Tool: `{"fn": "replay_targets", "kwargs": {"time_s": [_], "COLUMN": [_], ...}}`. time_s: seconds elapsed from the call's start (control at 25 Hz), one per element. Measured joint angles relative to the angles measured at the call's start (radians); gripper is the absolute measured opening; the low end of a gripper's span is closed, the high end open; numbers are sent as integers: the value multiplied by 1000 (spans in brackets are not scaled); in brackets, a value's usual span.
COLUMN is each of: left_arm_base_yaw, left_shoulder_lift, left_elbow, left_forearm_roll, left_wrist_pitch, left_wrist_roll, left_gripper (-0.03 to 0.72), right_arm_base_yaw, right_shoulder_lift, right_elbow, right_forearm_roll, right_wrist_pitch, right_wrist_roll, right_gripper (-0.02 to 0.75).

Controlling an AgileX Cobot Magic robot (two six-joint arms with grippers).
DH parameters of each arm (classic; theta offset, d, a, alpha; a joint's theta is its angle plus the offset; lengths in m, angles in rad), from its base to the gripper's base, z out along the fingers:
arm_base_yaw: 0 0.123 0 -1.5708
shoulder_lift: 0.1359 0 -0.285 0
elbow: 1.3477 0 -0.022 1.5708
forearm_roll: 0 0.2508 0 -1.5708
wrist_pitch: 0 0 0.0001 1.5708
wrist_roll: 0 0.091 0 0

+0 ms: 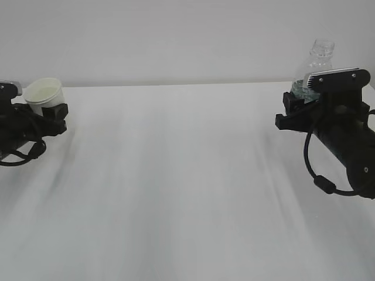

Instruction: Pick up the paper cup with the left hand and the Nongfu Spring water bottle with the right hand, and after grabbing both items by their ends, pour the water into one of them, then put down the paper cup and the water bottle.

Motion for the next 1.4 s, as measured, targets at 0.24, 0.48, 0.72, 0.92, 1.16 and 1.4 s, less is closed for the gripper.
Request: {"fn": "replay_targets", "kwargs": {"time_s": [0.24, 0.48, 0.72, 0.92, 1.16, 1.4], "left_arm_base_yaw": [32, 39, 39, 39, 39, 39], "left_shoulder_lift": [2, 37, 95, 123, 158, 161], "left_elbow": [0, 0, 0, 0, 0, 0], "left_forearm_roll": [0, -5, -8, -20, -26, -16], "left_wrist_pitch": [0, 0, -44, -68, -128, -130], "left_wrist_roll": [0, 0, 0, 0, 1, 2], "left_gripper": [466, 466, 465, 465, 465, 557], "right_arm_base_yaw": [0, 0, 0, 0, 0, 0], "right_shoulder_lift": [0, 0, 0, 0, 0, 0], "right_elbow": [0, 0, 0, 0, 0, 0], "right_forearm_roll": [0, 0, 0, 0, 0, 0], "right_wrist_pitch": [0, 0, 0, 0, 0, 0], "right_wrist_roll": [0, 0, 0, 0, 0, 0], "right_gripper": [455, 455, 455, 455, 455, 455]}}
